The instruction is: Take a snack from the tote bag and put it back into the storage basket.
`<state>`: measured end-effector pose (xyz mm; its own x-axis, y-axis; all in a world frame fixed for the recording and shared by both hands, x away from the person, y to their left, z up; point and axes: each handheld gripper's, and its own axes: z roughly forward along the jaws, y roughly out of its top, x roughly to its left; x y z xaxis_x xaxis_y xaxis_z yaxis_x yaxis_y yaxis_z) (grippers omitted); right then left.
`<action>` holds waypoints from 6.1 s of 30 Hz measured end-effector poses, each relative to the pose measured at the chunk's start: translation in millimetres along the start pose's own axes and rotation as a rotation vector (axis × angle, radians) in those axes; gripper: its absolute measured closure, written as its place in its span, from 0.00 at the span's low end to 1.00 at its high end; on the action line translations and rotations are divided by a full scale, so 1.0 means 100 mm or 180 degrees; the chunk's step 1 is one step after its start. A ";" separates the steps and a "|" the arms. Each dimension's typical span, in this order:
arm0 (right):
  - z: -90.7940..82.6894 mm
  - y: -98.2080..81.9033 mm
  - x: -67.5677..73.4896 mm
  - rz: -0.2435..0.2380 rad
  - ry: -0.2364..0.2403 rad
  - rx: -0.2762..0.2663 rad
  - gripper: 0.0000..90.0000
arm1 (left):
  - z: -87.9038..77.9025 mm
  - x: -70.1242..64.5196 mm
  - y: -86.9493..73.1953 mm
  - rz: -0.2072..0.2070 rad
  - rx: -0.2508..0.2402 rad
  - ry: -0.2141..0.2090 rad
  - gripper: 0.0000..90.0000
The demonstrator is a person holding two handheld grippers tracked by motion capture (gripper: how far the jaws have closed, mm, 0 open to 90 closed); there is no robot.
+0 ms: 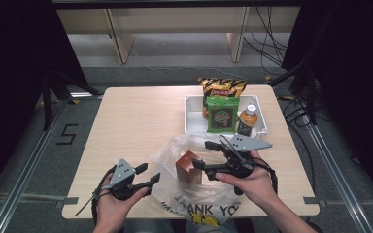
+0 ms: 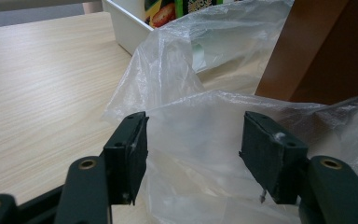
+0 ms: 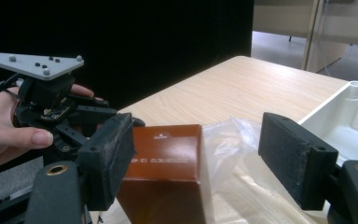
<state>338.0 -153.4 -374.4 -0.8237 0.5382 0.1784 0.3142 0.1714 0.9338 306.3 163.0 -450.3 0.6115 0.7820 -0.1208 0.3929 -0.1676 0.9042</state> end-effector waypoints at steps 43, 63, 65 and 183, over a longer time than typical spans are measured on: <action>0.39 -0.24 0.19 -0.0349 -0.0147 0.0380 0.19 | 0.01 0.01 -0.01 0.0008 0.0032 -0.0003 0.45; 0.45 -0.29 0.23 -0.0343 -0.0319 0.0408 0.23 | 0.01 0.02 -0.02 0.0019 0.0065 0.0001 0.45; 0.45 -0.29 0.22 -0.0358 -0.0315 0.0391 0.23 | 0.01 0.01 -0.02 -0.0007 0.0065 0.0001 0.45; -0.07 0.40 -0.08 -0.0112 -0.0668 -0.0182 0.43 | 0.01 0.03 -0.02 -0.0001 0.0030 -0.0012 0.45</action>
<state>353.8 -156.7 -336.3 -0.7155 0.6938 0.0823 0.2546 0.1492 0.9555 308.4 165.0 -452.9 0.6139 0.7798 -0.1227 0.3996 -0.1729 0.9002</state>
